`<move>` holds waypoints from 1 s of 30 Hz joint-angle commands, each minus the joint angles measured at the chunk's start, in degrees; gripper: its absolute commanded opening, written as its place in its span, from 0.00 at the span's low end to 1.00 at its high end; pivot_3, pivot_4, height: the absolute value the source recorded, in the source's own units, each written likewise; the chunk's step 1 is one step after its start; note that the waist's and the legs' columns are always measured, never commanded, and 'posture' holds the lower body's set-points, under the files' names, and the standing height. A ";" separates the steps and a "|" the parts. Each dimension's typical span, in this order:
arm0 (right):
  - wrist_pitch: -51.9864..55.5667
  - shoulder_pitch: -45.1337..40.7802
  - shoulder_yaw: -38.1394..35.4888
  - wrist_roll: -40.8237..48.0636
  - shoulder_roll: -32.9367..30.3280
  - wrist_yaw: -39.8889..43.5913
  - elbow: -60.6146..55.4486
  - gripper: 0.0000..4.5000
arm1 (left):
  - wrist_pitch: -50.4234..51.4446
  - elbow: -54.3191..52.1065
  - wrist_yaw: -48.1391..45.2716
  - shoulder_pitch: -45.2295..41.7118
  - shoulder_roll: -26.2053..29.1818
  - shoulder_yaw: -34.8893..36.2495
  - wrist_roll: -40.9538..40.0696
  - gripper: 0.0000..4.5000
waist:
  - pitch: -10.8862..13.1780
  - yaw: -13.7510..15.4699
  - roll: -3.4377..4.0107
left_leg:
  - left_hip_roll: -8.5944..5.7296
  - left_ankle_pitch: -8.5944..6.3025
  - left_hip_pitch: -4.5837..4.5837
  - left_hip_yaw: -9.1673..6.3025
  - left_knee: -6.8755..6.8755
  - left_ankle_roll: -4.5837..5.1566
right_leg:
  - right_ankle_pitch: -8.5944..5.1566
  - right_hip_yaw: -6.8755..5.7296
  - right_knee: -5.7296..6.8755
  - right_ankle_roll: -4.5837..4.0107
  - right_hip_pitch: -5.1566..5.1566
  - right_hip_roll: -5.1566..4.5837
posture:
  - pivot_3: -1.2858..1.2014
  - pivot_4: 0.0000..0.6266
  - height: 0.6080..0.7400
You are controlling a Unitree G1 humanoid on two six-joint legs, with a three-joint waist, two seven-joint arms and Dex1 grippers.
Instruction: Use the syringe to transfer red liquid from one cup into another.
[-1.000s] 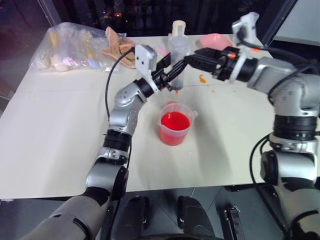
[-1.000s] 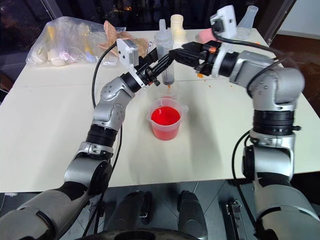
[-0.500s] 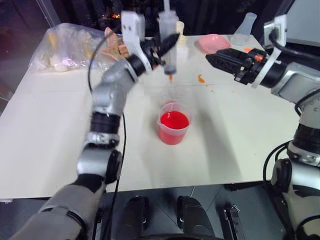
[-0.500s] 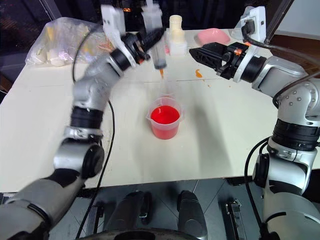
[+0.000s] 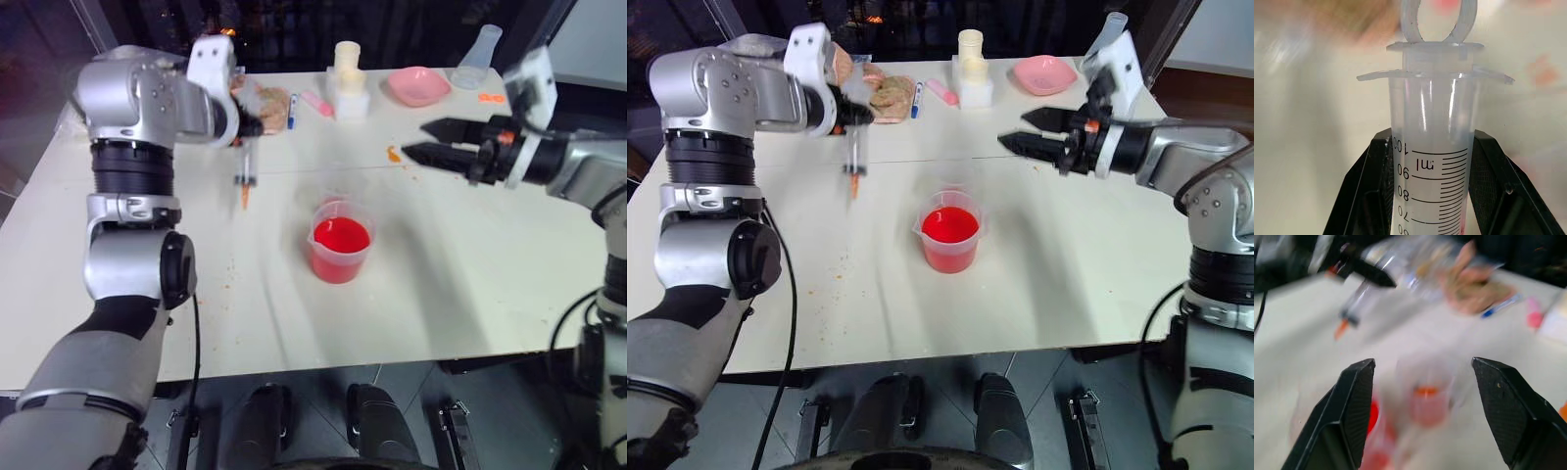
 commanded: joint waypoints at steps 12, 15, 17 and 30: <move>-11.23 0.50 5.62 -7.19 -2.48 11.81 -1.26 0.72 | 6.79 10.08 15.69 -0.13 -7.18 10.54 3.49 0.34 | 0.02 0.49 -0.04 | -0.02 0.25 0.02 -0.02 0.01 -0.51 | 0.02 0.01 0.02 0.01 -0.02 -0.10 | 0.52 0.24 1.00; -11.49 0.36 5.78 -7.75 -2.12 11.94 -1.02 0.72 | 6.79 10.42 18.48 1.62 -7.83 10.83 1.93 0.34 | 0.02 0.51 -0.04 | -0.03 0.27 0.00 -0.01 0.00 -0.57 | 0.02 0.01 0.02 0.01 -0.06 -0.12 | 0.52 0.24 1.00; -11.53 0.23 5.80 -8.02 -1.85 11.99 -0.96 0.74 | 6.79 9.63 20.16 3.25 -8.10 10.73 -0.01 0.56 | 0.02 0.57 -0.04 | -0.03 0.27 0.00 -0.01 0.00 -0.59 | 0.03 0.01 0.03 0.01 -0.07 -0.13 | 0.52 0.24 1.00; -12.33 0.52 5.69 -8.96 -1.59 12.81 -0.86 0.74 | 6.79 -21.96 31.04 17.49 -8.45 12.63 -23.70 1.00 | 0.01 0.59 -0.03 | -0.04 0.29 -0.13 -0.01 -0.03 -0.69 | 0.06 0.10 0.06 -0.01 -0.26 -0.34 | 0.52 0.24 1.00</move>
